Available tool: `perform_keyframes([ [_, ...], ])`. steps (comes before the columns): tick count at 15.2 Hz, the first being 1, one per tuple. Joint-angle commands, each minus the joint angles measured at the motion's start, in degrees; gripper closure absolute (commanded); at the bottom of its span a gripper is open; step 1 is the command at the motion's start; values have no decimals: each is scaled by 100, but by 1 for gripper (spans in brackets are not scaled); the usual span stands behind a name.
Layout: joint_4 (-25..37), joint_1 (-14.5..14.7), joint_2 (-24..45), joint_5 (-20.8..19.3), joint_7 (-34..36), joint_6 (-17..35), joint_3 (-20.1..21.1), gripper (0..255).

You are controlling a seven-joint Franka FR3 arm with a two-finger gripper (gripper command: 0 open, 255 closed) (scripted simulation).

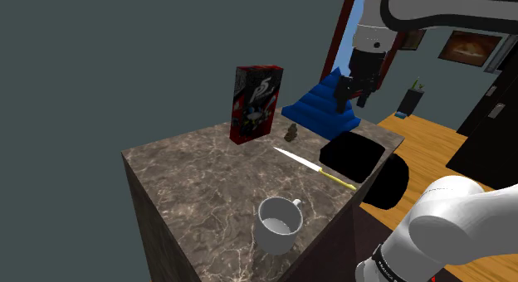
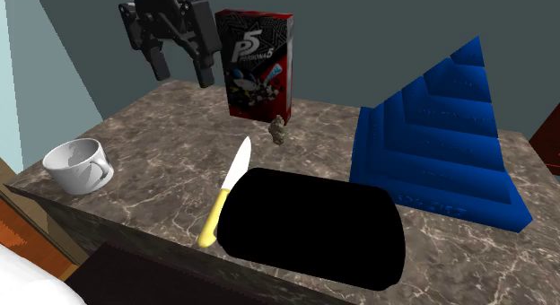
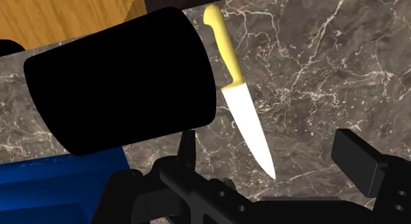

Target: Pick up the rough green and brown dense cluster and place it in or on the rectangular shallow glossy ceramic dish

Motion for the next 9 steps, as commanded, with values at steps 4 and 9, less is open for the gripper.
perform_keyframes([
  [4, -172, -1, 387, -141, -31, 620, -16, 0],
  [9, -290, -25, 1169, -391, -47, 1625, -39, 0],
])
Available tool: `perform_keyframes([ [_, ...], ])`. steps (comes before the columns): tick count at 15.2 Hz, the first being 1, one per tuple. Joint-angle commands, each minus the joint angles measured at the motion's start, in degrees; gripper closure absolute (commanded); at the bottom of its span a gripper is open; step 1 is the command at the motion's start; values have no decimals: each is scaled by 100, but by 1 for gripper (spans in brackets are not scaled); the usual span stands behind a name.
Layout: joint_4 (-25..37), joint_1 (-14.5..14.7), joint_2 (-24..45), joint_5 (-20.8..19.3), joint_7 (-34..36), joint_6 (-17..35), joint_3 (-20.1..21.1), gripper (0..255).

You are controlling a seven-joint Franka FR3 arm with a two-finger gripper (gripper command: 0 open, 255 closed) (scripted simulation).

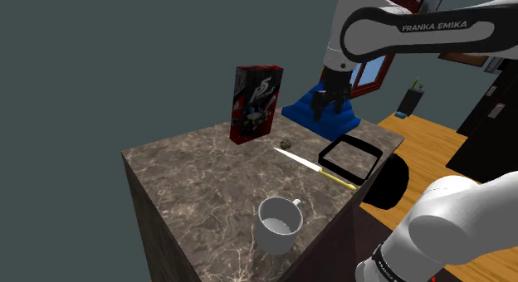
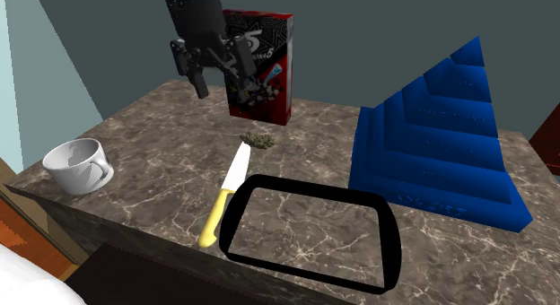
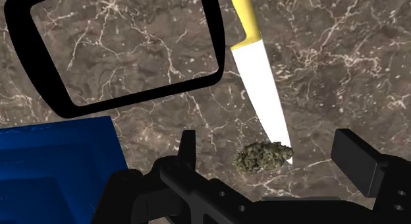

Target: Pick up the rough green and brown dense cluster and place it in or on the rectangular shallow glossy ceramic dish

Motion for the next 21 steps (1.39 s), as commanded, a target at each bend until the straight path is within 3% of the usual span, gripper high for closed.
perform_keyframes([
  [1, -24, -25, 347, -118, -19, 429, -26, 0],
  [12, 562, -161, 2518, -799, 152, 2236, -29, 0],
  [21, 304, -238, 2829, -931, 223, 2816, -108, 0],
])
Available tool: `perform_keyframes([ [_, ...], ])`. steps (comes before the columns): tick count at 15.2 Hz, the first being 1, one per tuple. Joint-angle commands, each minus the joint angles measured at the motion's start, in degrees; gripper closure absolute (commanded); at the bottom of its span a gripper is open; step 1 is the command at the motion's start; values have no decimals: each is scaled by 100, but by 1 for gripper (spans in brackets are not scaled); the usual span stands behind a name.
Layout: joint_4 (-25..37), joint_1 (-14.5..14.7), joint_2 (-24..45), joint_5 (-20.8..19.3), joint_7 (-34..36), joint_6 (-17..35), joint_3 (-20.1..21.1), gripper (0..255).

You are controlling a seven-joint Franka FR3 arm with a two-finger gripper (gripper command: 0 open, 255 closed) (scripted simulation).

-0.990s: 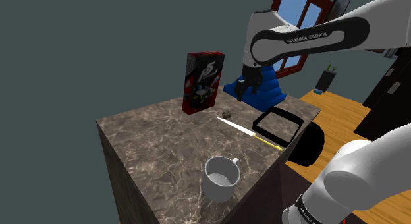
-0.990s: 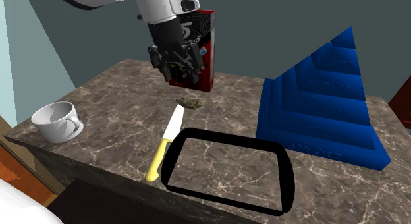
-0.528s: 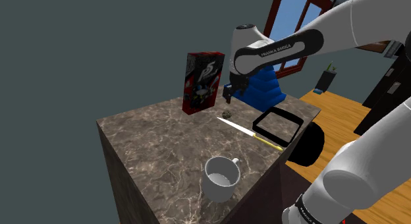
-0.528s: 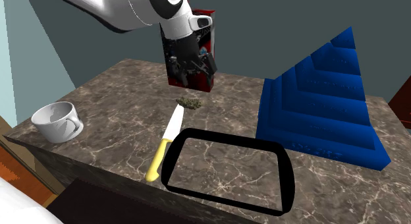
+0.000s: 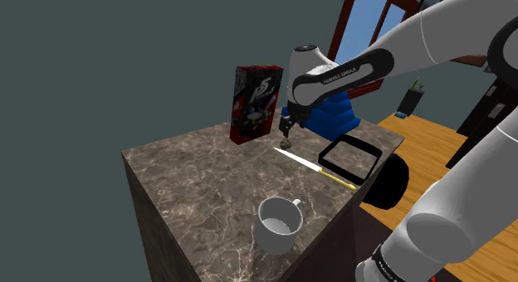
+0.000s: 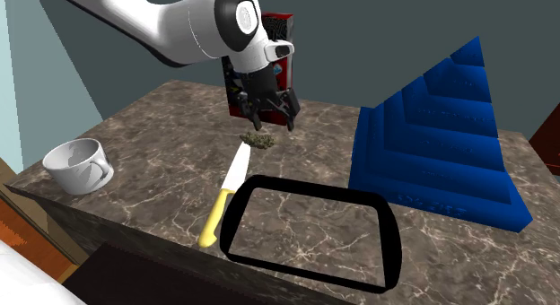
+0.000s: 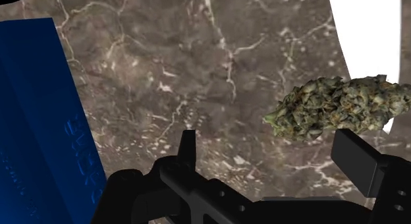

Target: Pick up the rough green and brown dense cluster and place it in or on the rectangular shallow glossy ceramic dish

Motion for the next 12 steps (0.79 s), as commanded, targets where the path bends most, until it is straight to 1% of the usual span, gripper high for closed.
perform_keyframes([
  [1, -21, -5, 23, -11, 7, 46, -5, 0],
  [7, -21, -5, 22, -11, 7, 45, -5, 0],
  [8, -21, -5, 22, -11, 7, 45, -5, 255],
  [12, -21, -5, 22, -11, 7, 45, -5, 255],
])
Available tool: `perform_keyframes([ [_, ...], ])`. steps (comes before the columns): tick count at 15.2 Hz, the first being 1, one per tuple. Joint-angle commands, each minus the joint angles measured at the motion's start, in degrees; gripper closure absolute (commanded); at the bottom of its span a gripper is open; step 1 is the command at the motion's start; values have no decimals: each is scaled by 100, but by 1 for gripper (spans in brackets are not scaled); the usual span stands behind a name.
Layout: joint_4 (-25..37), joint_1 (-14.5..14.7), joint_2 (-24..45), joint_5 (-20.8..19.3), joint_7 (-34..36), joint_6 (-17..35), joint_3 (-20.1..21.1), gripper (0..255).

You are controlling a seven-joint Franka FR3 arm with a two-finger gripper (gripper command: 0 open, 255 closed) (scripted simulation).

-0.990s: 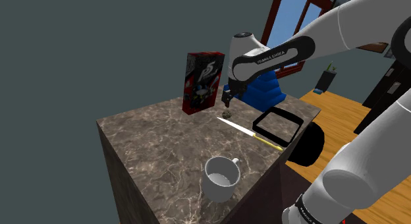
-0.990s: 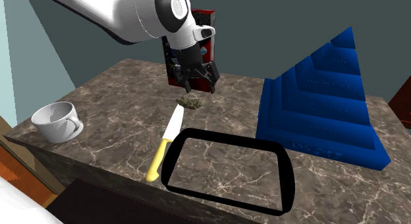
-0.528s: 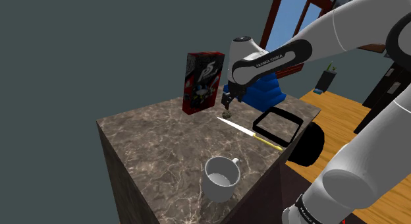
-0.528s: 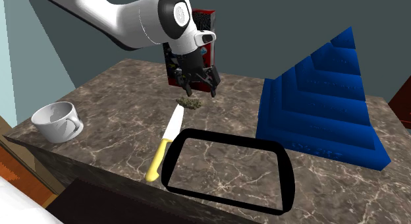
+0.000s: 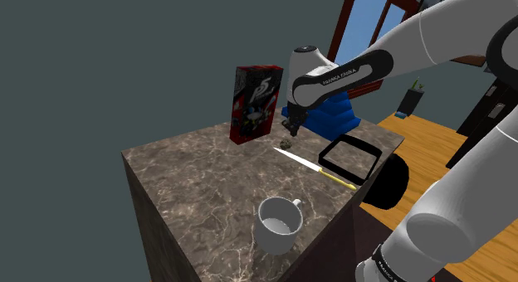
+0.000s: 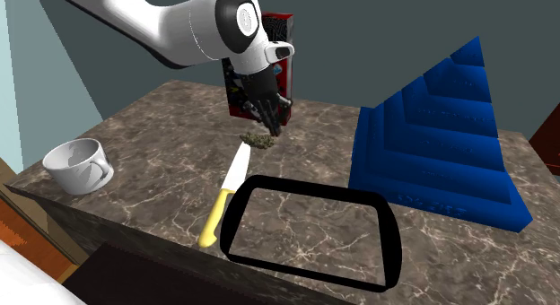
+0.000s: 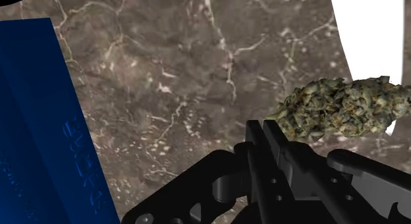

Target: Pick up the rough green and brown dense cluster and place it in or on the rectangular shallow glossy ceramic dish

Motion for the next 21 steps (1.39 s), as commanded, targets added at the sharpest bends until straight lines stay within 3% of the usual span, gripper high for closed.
perform_keyframes([
  [1, 0, 0, 0, 0, 0, 0, 0, 255],
  [5, 0, 0, 0, 0, 0, 0, 0, 255],
  [6, 0, 0, 0, 0, 0, 0, 0, 0],
  [9, 280, 29, 75, 1885, 673, -585, -140, 0],
  [10, 309, 28, 83, 2136, 779, -647, -164, 0],
  [17, 11, 39, 380, 2179, 751, -53, -156, 0],
  [21, 11, 39, 380, 2179, 751, -53, -156, 0],
])
